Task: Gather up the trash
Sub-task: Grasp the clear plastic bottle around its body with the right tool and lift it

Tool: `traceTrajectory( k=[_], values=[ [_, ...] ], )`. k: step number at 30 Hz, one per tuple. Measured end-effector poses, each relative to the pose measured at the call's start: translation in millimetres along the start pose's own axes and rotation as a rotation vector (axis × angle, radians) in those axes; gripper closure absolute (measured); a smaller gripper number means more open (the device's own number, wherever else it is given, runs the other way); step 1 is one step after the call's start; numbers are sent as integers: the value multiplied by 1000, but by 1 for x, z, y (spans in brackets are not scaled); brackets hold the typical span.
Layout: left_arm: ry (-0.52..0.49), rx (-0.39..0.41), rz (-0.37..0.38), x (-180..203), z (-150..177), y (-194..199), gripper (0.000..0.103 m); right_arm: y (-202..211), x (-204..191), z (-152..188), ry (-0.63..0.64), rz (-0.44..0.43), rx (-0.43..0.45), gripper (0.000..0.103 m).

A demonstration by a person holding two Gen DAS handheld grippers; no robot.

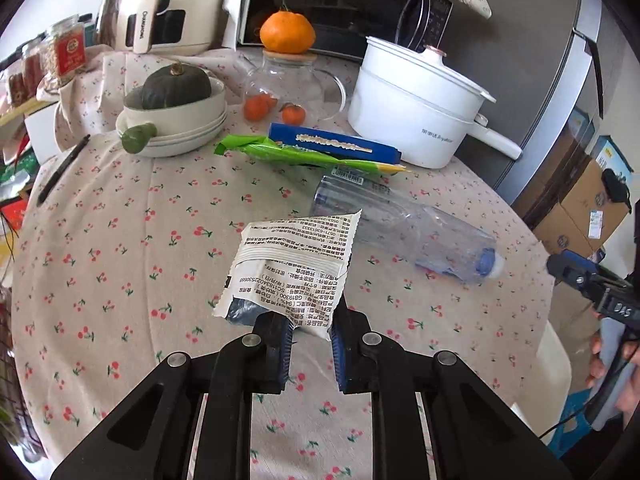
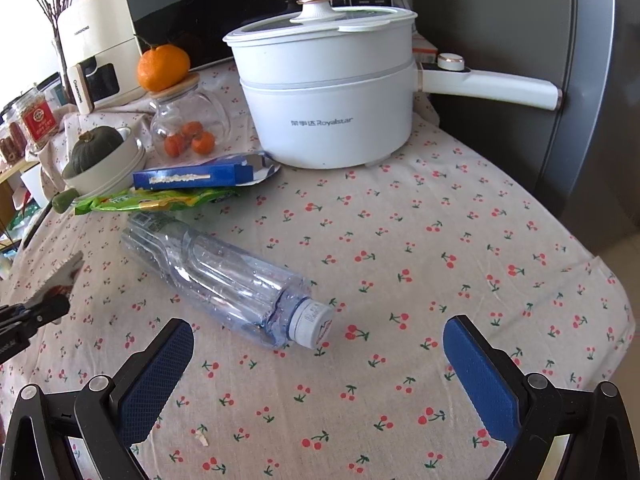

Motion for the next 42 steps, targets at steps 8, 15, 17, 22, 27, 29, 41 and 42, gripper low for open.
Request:
traceTrajectory(
  k=[8, 15, 17, 22, 27, 29, 41, 42],
  values=[
    [43, 49, 6, 19, 32, 72, 86, -37, -25, -15, 251, -110, -40, 1],
    [71, 61, 37, 11, 33, 81, 86, -64, -80, -15, 561, -135, -120, 1],
    [69, 62, 40, 9, 30, 78, 86, -77, -89, -15, 618, -109, -140, 1],
    [48, 51, 34, 8, 29, 74, 86, -112, -101, -19, 669, -59, -218, 5],
    [46, 42, 34, 7, 33, 78, 86, -133, -103, -12, 689, -36, -284, 19],
    [52, 42, 36, 5, 34, 80, 86, -135, -102, -6, 690, -18, -288, 25],
    [50, 31, 78, 23, 46, 92, 86, -53, -96, 21, 582, -122, -267, 38],
    [48, 30, 87, 26, 48, 93, 86, -46, -95, 23, 578, -125, -266, 38]
  ],
)
Point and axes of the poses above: each gripper's, at about its wrist camera, not at the fingertips, and y roughly against the way its jaws point, x to its right, z to its underside, the point moved 4 cm from there along -y, roughly the way its jaws point, and after that the axes turned 3 degrees about z, right-handed, at the moved point
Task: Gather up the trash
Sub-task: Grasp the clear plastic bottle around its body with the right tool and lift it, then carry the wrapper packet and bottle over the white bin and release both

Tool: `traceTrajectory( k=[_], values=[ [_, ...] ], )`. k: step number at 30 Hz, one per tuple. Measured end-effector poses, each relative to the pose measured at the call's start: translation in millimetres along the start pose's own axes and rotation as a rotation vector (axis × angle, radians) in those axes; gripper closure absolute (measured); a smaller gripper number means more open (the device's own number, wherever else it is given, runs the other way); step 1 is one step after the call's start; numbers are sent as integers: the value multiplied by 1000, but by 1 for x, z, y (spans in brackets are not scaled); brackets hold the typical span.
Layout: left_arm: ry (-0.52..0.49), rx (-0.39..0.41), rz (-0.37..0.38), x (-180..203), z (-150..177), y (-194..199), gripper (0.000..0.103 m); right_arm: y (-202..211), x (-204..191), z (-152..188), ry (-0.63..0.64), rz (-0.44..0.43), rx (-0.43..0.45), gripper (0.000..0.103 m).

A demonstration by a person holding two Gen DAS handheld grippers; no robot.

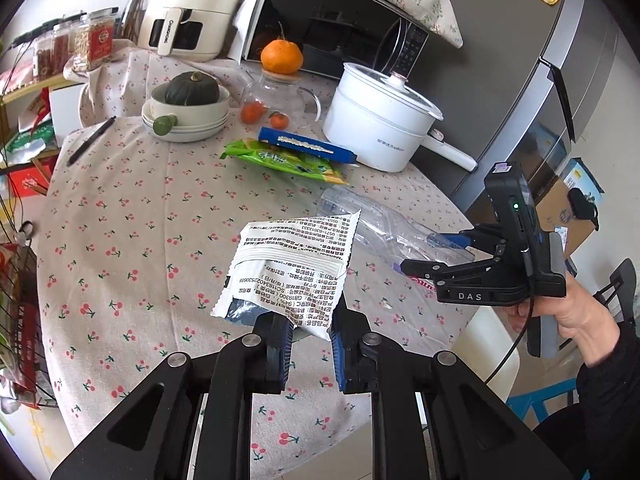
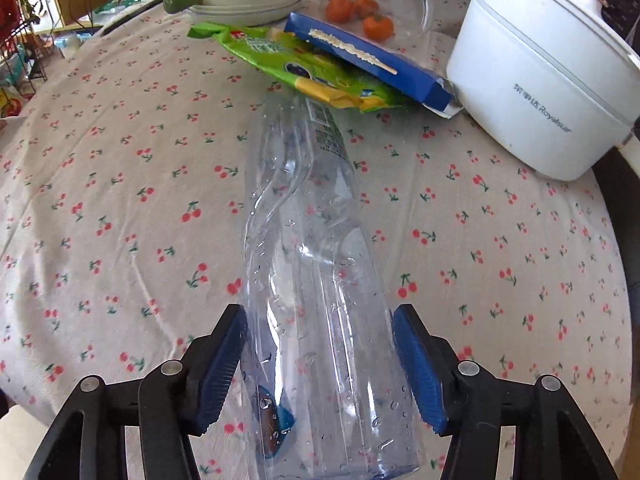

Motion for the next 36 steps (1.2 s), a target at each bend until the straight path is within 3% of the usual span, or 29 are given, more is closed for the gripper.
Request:
traceTrajectory(
  k=[6, 12, 19, 28, 36],
  values=[
    [-44, -13, 42, 27, 12, 3, 86, 42, 5, 24, -66, 14, 27, 40],
    [-90, -52, 85, 54, 26, -3, 86, 78, 24, 57, -213, -38, 80, 40],
    [-161, -90, 142, 92, 39, -12, 86, 123, 47, 98, -306, 18, 97, 40],
    [-308, -129, 217, 160, 62, -32, 86, 165, 90, 172, -374, 74, 62, 40],
    [-415, -199, 244, 205, 94, -59, 86, 165, 101, 238, -374, 18, -47, 39]
  ],
)
Point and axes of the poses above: each gripper's, at about its wrist camera, not at the fingertips, and y roughly against the way its jaws point, x to its right, z to its underside, the point moved 4 cm from there along -y, roughly the way its jaws point, and after that the axes turned 3 degrees about z, right-handed, at the moved point
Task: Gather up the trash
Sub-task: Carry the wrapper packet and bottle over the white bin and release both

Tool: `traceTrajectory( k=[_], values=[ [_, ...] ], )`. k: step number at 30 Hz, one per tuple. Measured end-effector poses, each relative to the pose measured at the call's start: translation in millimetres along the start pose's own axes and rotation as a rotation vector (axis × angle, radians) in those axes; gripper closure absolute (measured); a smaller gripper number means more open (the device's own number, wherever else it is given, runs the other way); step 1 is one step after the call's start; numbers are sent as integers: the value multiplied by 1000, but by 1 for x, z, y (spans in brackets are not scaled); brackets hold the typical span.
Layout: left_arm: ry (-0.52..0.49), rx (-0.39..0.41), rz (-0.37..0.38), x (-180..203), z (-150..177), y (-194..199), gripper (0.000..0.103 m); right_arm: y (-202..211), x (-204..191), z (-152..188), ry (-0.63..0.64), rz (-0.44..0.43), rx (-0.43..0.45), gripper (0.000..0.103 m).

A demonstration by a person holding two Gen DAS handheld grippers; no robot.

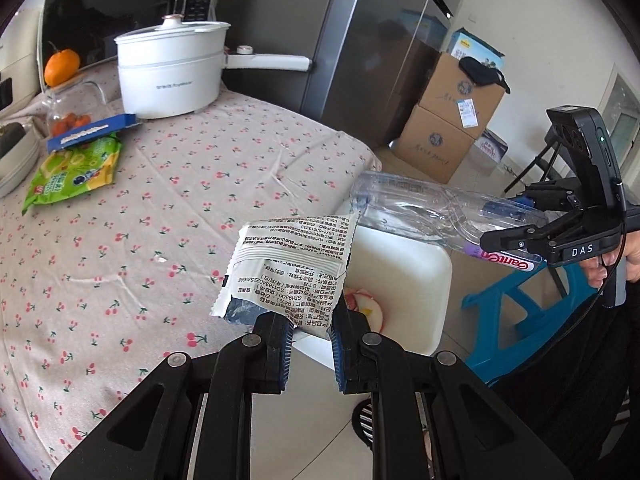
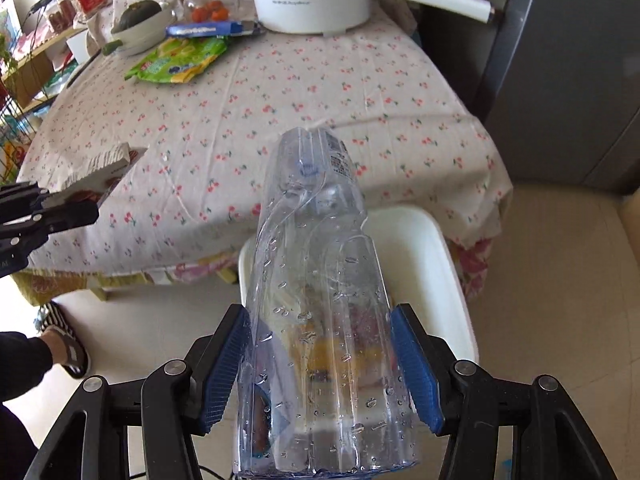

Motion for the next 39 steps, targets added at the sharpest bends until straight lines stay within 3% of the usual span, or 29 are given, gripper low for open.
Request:
traceTrajectory(
  k=[4, 9, 17, 21, 25, 30, 39],
  values=[
    [-35, -43, 7, 12, 9, -17, 86, -25, 15, 23, -27, -35, -104, 39],
    [-70, -87, 12, 21, 18, -35, 86, -70, 32, 41, -53, -3, -243, 39],
    [-98, -137, 15, 28, 21, -65, 86, -114, 52, 38, -98, 23, -333, 39],
    [-120, -151, 25, 36, 17, -81, 85, -121, 60, 32, -132, 22, -335, 39],
    [-131, -164, 32, 41, 13, -98, 85, -105, 67, 26, -175, 9, -284, 22],
    [-149, -173, 41, 47, 8, -116, 85, -83, 79, 27, -221, 13, -232, 22],
    [-208, -155, 64, 54, 3, -140, 84, -74, 108, 38, -313, 48, -222, 21]
  ],
)
Point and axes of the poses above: each gripper's, at about its wrist camera, not at the fingertips, and y roughly against the way its jaws point, x to its right, z to its underside, the point moved 4 cm from there along -y, roughly the way its jaws point, and after that the axes turned 3 degrees about z, right-handed, at the moved point
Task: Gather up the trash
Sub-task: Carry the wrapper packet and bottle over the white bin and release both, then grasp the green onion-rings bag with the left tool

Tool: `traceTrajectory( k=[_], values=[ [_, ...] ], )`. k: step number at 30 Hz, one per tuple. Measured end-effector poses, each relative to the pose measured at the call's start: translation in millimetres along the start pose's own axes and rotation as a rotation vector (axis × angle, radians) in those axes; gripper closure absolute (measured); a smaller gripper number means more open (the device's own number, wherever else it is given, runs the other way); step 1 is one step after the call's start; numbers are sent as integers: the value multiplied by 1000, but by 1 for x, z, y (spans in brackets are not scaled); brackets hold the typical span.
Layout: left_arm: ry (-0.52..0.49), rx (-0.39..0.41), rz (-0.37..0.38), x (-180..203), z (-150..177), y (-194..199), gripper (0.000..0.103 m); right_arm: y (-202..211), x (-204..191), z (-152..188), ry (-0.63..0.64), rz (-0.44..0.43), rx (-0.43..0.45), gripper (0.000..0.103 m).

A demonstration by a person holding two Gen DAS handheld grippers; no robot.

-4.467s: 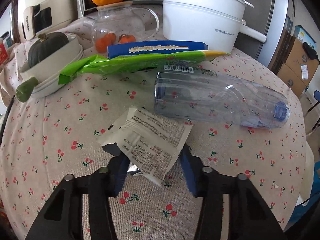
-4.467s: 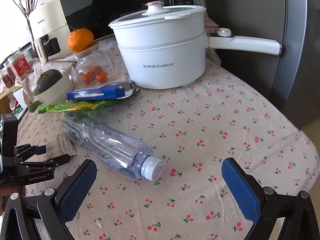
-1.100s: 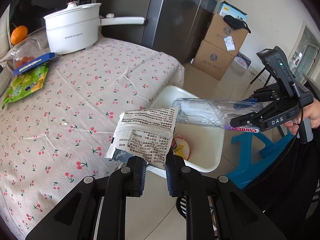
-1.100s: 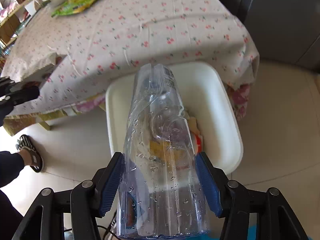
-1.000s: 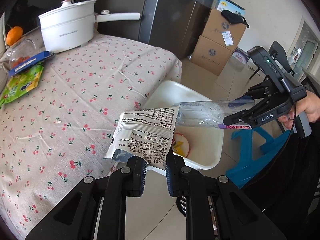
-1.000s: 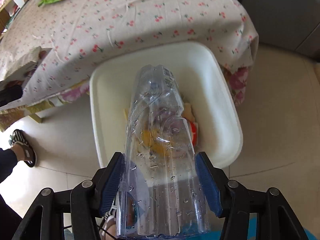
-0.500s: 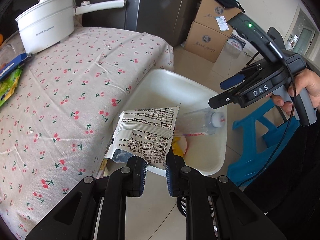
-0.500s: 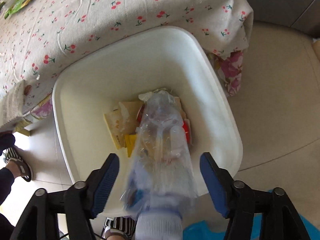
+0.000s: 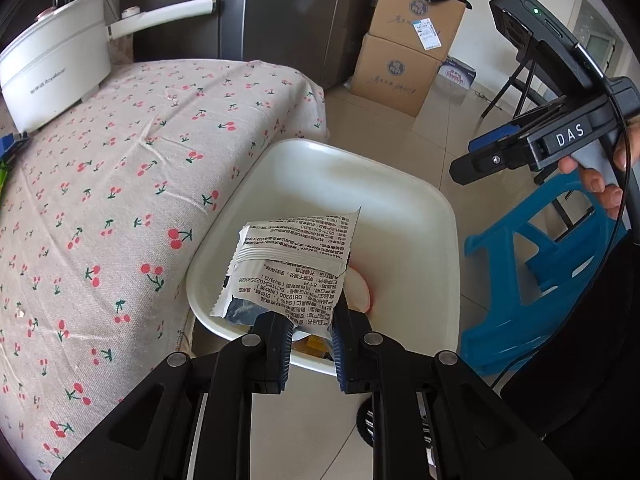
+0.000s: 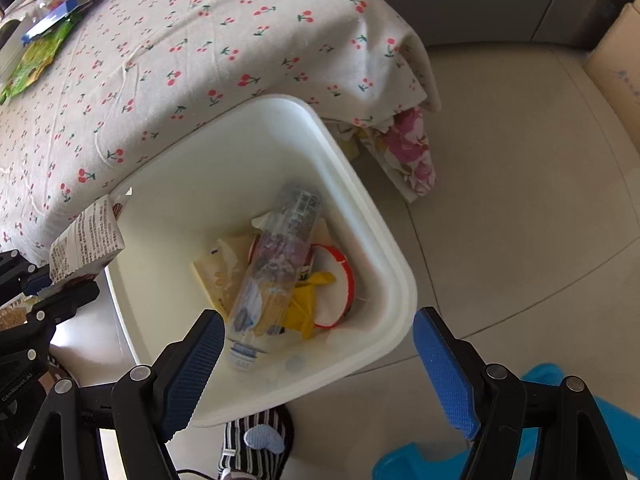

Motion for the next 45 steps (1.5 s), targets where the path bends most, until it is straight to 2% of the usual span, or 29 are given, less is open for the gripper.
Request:
traceTrajectory(
  k=[1, 3, 5, 10, 20, 23, 29, 36, 41, 45],
  values=[
    [0, 0, 8, 0, -1, -3, 81, 1, 2, 0, -12, 0, 3, 21],
    [21, -4, 7, -4, -3, -5, 68, 3, 4, -2, -29, -1, 11, 21],
    [36, 10, -11, -7, -4, -2, 42, 6, 4, -3, -36, 0, 23, 19],
    [76, 23, -49, -16, -4, 18, 30, 13, -1, -6, -27, 5, 47, 18],
    [201, 68, -202, -64, 11, 81, 8, 22, -19, -21, -16, 21, 90, 17],
    [254, 82, -260, -80, 16, 100, 3, 27, -35, -28, 11, 29, 113, 16],
    [376, 111, -364, -117, 26, 139, 2, 36, -77, -41, 62, 35, 150, 15],
    [464, 154, -469, -164, 42, 186, 0, 45, -137, -60, 144, 53, 206, 13],
    [493, 152, -561, -211, 55, 212, 0, 45, -181, -81, 225, 81, 259, 12],
    [567, 148, -604, -265, 69, 228, 0, 46, -215, -106, 277, 100, 320, 11]
  ],
)
Point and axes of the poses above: each gripper's, at about its wrist camera, not at the fingertips, and y roughly against the way its jaws point, x to its right, z to its underside, the point moved 4 cm from there along -y, roughly the way its jaws point, and after that the axes turned 3 degrees about z, right-handed, at the moved point
